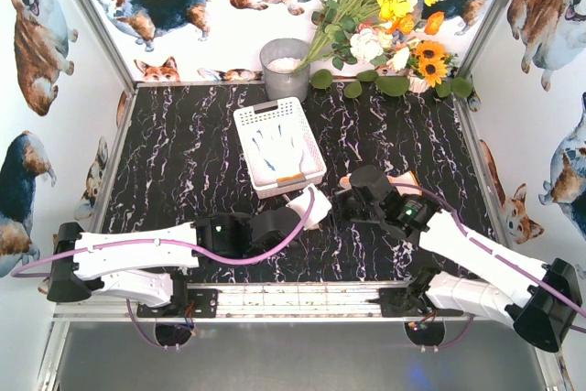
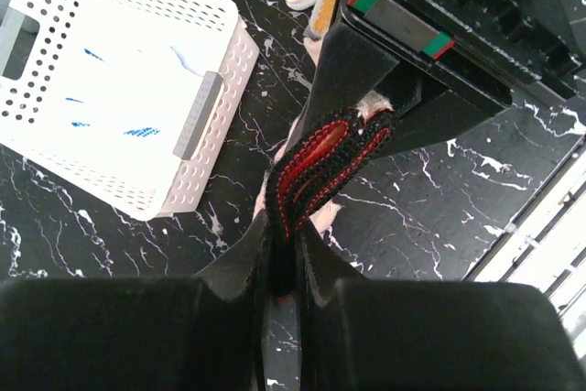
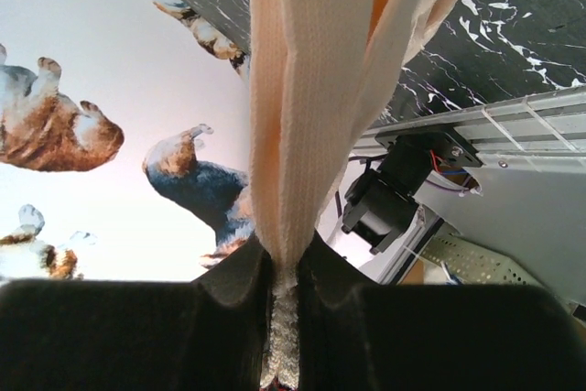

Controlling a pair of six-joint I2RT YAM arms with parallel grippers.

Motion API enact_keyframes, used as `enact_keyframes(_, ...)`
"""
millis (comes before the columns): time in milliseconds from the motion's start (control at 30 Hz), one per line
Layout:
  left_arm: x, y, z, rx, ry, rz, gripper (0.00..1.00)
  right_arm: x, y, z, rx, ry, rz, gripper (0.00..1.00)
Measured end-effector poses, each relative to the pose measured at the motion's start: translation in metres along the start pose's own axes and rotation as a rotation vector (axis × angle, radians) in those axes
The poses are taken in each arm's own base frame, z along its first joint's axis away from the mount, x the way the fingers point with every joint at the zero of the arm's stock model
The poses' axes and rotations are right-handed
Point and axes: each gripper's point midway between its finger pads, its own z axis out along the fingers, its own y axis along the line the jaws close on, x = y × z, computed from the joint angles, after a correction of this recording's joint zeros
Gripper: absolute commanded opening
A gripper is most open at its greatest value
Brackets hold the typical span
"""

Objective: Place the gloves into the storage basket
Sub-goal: Pick up the glove from the center of the board.

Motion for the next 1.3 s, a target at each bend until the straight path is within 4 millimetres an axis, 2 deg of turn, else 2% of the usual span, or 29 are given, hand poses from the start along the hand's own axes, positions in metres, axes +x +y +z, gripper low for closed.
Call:
enact_keyframes(67, 0.0, -0.002, 0.0, 0.011, 0.001, 0.004, 0.0, -0.001, 0.0, 0.0, -0.013, 0.0, 0.006, 0.12)
enact_keyframes(300, 0.001, -0.008, 0.0, 0.05, 0.004, 0.028, 0.0, -0.006, -0.002, -0.001, -0.044, -0.009, 0.017, 0.41)
enact_keyframes(433, 0.001, -0.011, -0.001, 0.071, 0.005, 0.04, 0.0, -0.01, -0.002, 0.001, -0.051, -0.022, 0.011, 0.48)
enact_keyframes(600, -0.005, -0.013, -0.005, 0.097, -0.01, 0.046, 0.0, -0.011, 0.003, 0.002, -0.074, -0.021, 0.007, 0.5)
enact_keyframes(867, -0.017, -0.008, -0.014, 0.107, -0.045, 0.044, 0.0, -0.024, -0.01, 0.016, -0.044, -0.043, 0.016, 0.51)
enact_keyframes(1067, -0.021, -0.006, -0.017, 0.11, -0.053, 0.045, 0.0, -0.026, -0.008, 0.022, -0.047, -0.044, -0.008, 0.48)
enact_keyframes(1167, -0.021, -0.002, -0.017, 0.109, -0.052, 0.039, 0.0, -0.029, -0.007, 0.025, -0.047, -0.051, -0.032, 0.44)
enact_keyframes(1300, -0.027, 0.005, -0.018, 0.13, -0.056, 0.014, 0.0, -0.033, -0.006, 0.028, -0.044, -0.064, -0.069, 0.31)
